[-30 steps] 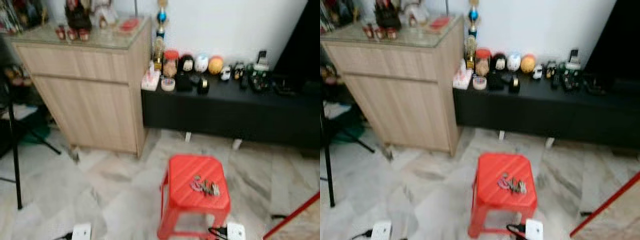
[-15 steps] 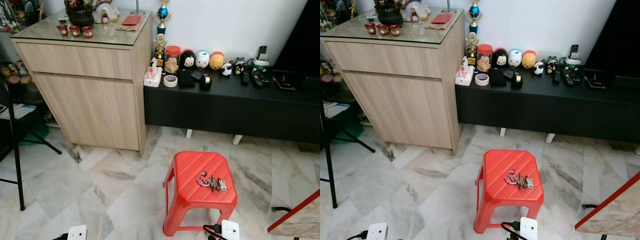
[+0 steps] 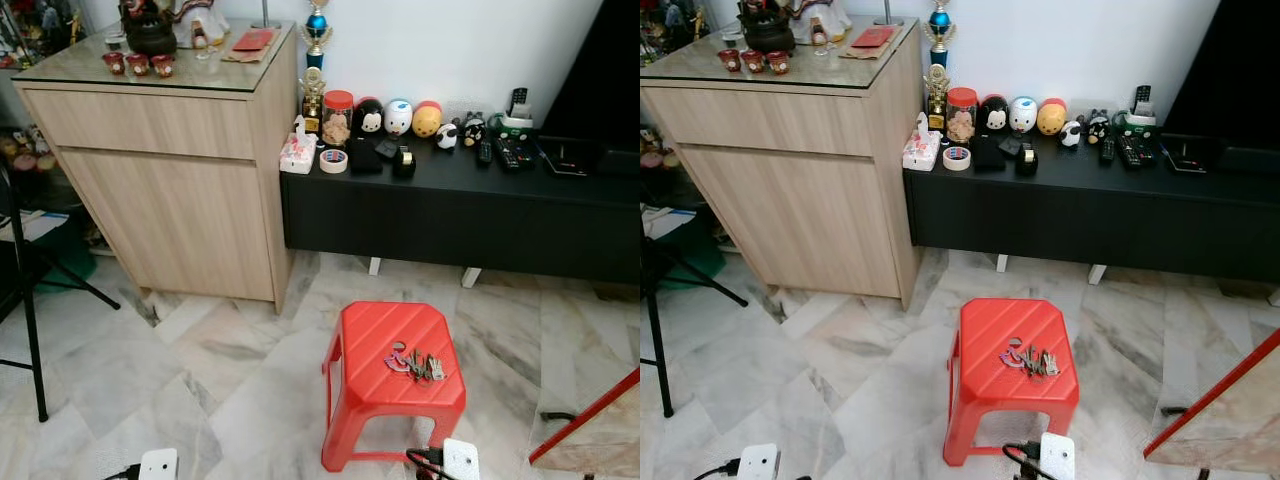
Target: Hang keys on a hook
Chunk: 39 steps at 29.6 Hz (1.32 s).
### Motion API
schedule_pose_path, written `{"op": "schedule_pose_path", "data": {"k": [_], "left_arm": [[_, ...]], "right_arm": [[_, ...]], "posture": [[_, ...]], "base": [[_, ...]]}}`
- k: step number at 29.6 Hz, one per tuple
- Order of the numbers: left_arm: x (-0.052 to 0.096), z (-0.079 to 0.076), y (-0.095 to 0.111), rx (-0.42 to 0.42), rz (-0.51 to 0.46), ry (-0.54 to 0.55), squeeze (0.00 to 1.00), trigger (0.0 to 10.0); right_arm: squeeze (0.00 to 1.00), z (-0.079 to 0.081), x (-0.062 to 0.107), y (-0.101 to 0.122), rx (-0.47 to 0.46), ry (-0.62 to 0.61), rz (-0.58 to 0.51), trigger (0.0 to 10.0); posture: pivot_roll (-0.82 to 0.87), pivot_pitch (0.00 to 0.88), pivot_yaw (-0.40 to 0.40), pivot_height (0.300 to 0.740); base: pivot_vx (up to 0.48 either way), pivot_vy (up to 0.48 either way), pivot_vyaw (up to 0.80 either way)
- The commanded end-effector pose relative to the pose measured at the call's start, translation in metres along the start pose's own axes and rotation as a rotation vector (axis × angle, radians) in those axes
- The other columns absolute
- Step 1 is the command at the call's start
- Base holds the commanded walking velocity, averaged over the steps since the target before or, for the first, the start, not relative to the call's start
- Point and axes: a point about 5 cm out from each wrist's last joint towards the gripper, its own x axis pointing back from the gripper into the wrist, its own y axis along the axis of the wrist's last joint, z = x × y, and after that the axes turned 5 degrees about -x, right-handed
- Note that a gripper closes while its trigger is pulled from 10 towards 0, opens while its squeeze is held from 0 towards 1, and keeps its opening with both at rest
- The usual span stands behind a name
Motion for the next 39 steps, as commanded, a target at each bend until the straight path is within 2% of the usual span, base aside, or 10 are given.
{"op": "schedule_pose_path", "data": {"k": [1, 11, 15, 20, 39], "left_arm": [[0.0022, -0.0005, -0.007, 0.005, 0.018, -0.005, 0.0, 10.0], [0.0013, -0.0024, -0.0042, 0.002, 0.004, -0.011, 0.0, 10.0], [0.0013, -0.0029, -0.0033, 0.003, -0.004, -0.013, 0.0, 10.0], [0.0007, -0.0052, -0.0012, 0.002, -0.018, -0.019, 0.0, 10.0], [0.0008, -0.0065, 0.0001, -0.001, -0.032, -0.02, 0.0, 10.0]], "right_arm": [[0.0, 0.0012, -0.0002, -0.0004, -0.025, -0.004, 0.005, 10.0], [0.0, 0.0015, -0.0004, -0.0002, -0.012, -0.003, 0.01, 10.0], [0.0, 0.0019, -0.0005, 0.0004, 0.005, 0.007, 0.008, 10.0], [0.0, 0.0021, -0.0004, 0.0004, 0.006, 0.015, 0.007, 10.0], [0.0, 0.0016, -0.0001, 0.0002, -0.019, 0.004, -0.004, 10.0]], "posture": [[0.08, 0.017, -0.02, 0.74], [0.08, 0.017, -0.02, 0.74], [0.08, 0.017, -0.02, 0.74], [0.08, 0.019, -0.021, 0.74], [0.08, 0.02, -0.02, 0.74]], "base": [[0.0, 0.0, 0.0], [0.0, 0.0, 0.0], [0.248, 0.0, 0.0], [0.272, 0.0, 0.64], [0.257, 0.0, 0.0]]}}
